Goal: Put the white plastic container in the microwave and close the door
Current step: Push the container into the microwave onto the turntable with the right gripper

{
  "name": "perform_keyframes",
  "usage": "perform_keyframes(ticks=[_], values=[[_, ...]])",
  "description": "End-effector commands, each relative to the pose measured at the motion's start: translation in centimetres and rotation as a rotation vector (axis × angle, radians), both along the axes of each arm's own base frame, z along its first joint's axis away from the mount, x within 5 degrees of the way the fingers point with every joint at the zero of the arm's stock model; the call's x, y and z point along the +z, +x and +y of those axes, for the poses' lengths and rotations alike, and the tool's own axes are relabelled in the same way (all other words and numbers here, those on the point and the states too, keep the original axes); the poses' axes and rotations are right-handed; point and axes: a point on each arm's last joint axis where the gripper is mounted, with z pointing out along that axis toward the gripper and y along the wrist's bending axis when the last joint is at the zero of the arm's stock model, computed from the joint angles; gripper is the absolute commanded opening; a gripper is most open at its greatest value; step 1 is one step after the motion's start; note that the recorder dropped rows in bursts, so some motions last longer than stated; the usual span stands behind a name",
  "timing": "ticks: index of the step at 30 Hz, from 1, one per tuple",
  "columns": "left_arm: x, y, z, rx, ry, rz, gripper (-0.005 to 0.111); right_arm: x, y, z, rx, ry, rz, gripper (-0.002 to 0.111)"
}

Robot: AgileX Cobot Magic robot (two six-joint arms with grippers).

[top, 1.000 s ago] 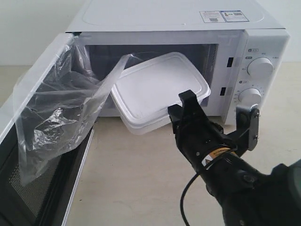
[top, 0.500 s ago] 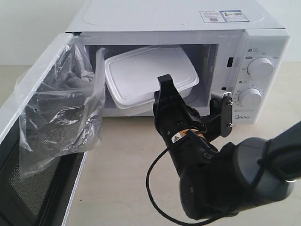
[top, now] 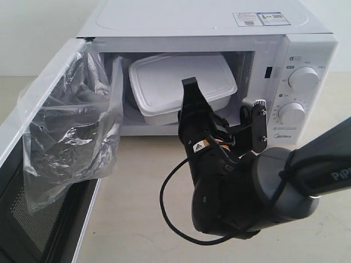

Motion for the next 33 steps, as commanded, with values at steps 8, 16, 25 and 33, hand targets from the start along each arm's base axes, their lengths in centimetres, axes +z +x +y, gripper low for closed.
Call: perform_keyframes(ticks=[8,16,25,33], values=[[-0.1,0.0,0.0,0.001,-0.017,-0.005,0.004,0.6,1.1,-0.6,-0.066,-0.002,-0.011,0.000],[-0.1,0.0,0.0,0.001,-0.017,-0.005,0.004,0.1,1.7,0.4,-0.052,-0.010,0.022,0.000],[-0.1,0.0,0.0,0.001,-0.017,-0.005,0.004,-1.4,2.1,0.4,-0.054,-0.013,0.043,0.000],[-0.1,0.0,0.0,0.001,-0.017,-0.005,0.004,-1.2,3.3,-0.1,-0.052,-0.006,0.046,0.000]])
